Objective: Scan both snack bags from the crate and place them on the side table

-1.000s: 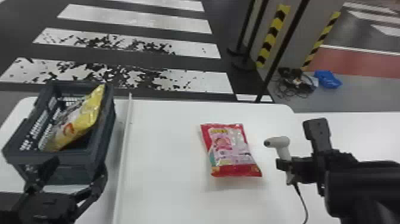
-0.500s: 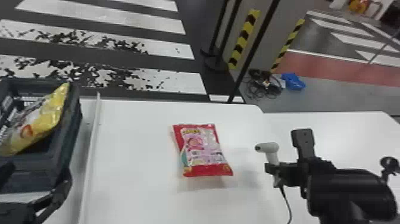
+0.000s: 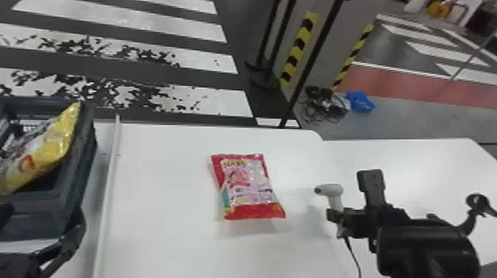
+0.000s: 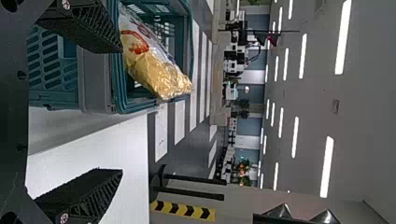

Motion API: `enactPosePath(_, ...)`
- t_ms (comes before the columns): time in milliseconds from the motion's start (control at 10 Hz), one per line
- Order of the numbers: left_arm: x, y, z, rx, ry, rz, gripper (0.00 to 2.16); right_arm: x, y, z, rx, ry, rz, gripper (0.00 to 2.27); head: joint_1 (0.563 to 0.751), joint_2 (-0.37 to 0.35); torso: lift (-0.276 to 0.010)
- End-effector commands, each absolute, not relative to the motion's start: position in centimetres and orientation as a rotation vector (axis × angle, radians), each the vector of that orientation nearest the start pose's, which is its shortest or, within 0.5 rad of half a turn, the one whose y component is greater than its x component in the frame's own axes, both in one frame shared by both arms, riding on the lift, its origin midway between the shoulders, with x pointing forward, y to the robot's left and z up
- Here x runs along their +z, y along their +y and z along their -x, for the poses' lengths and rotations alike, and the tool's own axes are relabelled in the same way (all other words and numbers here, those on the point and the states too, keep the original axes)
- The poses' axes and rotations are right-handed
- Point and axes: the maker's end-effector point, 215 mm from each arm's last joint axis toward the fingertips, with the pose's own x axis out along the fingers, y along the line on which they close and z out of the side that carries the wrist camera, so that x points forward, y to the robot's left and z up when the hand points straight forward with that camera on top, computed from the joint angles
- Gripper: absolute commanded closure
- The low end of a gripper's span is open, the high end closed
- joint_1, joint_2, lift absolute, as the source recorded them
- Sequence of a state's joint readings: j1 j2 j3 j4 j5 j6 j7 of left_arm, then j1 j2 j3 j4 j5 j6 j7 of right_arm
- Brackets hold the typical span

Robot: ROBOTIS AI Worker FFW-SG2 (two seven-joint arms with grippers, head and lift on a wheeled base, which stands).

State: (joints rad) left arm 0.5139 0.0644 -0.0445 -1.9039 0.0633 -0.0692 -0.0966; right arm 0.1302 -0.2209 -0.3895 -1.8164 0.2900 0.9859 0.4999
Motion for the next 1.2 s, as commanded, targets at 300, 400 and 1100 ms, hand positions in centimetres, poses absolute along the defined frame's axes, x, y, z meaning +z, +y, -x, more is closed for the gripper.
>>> enactPosePath(300, -40.1, 19.1, -42.8, -0.158, 0.112, 0.030, 0.08, -51.5, -49.1, -42.1, -0.120, 0.895, 0.121, 2.26, 0.695, -0.350, -0.095)
enactPosePath(400, -40.1, 19.1, -42.8, -0.158, 0.112, 0.030, 0.08, -51.9, -49.0, -42.1, -0.115, 0.902, 0.121, 2.26, 0.695, -0.350, -0.095)
enactPosePath(1100, -40.0, 18.9, -42.8, -0.161, 0.112, 0.032, 0.08, -51.8, -49.2, -42.8, -0.115, 0.873, 0.138, 0.65, 0.695, -0.350, -0.095)
